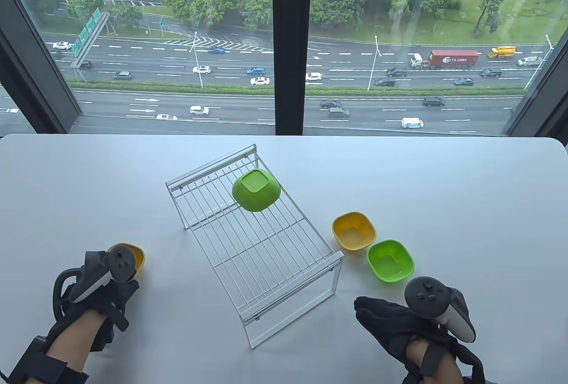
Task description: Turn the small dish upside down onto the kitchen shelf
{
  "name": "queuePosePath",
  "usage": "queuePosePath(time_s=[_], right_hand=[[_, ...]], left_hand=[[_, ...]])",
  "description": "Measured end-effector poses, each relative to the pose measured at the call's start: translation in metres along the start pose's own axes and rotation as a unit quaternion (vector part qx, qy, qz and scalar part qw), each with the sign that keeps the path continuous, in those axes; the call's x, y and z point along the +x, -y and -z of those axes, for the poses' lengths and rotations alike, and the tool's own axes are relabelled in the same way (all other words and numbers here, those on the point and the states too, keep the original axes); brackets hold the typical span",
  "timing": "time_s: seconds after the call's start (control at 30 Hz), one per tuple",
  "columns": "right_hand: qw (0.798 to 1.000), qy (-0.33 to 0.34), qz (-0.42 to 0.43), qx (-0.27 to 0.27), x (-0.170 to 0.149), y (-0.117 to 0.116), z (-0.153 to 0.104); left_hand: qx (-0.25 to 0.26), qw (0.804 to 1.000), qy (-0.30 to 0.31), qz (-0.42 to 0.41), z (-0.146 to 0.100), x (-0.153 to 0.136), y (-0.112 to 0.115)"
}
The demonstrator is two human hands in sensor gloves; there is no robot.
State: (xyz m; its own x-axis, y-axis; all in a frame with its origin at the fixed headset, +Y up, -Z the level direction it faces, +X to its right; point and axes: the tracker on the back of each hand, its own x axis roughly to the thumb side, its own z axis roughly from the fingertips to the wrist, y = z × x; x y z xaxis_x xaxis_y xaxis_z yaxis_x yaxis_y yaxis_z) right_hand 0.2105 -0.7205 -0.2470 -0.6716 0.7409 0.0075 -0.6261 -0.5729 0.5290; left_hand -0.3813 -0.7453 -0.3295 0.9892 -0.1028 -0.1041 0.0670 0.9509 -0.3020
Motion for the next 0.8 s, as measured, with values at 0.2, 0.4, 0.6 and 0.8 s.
queuePosePath(time_s=[0.2,0.4,0.6,0.8], right_hand=[[1.0,0.0,-0.005,-0.001,0.001,0.002,0.0],[1.0,-0.002,-0.002,0.004,0.0,0.002,0.002],[1.0,0.001,0.003,-0.004,-0.001,0.003,0.001],[1.0,0.001,0.021,-0.004,-0.005,0.003,0.001]], left_hand=[[0.014,1.0,0.002,0.006,0.0,-0.001,-0.003],[0.055,0.998,0.01,-0.01,-0.004,-0.003,-0.012],[0.074,0.997,0.022,-0.009,-0.008,0.001,-0.018],[0.101,0.994,0.032,-0.034,-0.015,-0.002,-0.03]])
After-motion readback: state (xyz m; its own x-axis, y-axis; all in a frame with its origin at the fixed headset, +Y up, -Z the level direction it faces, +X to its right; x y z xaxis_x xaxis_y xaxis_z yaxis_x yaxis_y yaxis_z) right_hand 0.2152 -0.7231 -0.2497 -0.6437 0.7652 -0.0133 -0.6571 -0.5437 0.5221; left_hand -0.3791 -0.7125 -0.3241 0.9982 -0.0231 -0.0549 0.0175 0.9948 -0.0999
